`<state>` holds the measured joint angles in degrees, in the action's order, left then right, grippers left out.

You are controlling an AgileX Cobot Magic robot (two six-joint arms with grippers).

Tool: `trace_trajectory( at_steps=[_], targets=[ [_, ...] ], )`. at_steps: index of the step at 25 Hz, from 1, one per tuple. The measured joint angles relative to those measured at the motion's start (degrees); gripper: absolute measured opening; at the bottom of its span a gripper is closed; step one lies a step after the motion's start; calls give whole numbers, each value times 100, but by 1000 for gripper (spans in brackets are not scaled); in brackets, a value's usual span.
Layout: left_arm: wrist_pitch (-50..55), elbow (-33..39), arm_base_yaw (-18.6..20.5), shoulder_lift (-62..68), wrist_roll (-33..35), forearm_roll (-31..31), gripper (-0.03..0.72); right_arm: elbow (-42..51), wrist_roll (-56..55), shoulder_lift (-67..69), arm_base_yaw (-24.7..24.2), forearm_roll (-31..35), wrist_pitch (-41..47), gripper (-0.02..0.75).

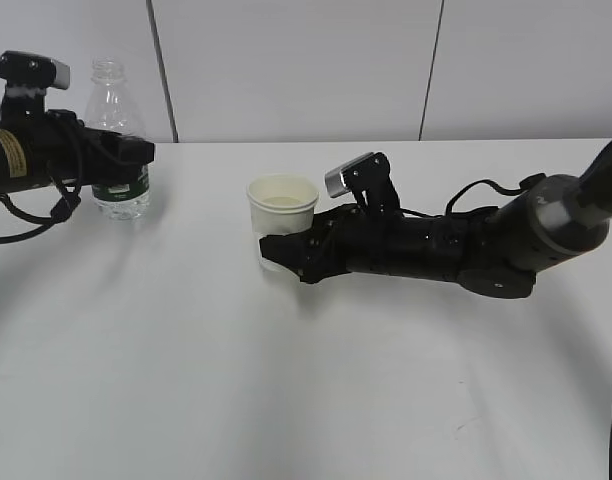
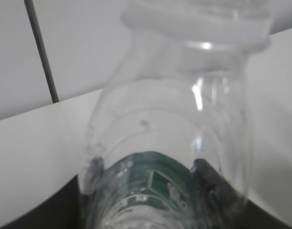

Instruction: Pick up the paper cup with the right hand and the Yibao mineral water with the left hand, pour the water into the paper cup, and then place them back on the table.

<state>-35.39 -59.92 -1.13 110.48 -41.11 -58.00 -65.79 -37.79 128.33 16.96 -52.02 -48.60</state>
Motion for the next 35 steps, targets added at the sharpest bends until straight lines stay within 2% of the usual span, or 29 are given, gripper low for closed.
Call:
trace_trajectory(
  at_steps=[6, 14, 20, 25, 35],
  targets=[
    [-838, -28, 0, 723, 903, 1019, 354, 0, 0, 0, 0, 282, 0, 502],
    [-1698, -34, 0, 1358, 1436, 1587, 354, 0, 173, 0, -10, 854, 0, 502],
    [-1893, -44, -5, 1511, 1584, 1697, 354, 0, 249, 0, -203, 1156, 0, 502],
    [-1907, -44, -17, 1514, 1605, 1709, 354, 0, 262, 0, -587, 1234, 0, 502],
    [-1856, -118, -357, 1532, 1645, 1709, 354, 0, 264, 0, -1195, 1234, 25, 502]
  ],
)
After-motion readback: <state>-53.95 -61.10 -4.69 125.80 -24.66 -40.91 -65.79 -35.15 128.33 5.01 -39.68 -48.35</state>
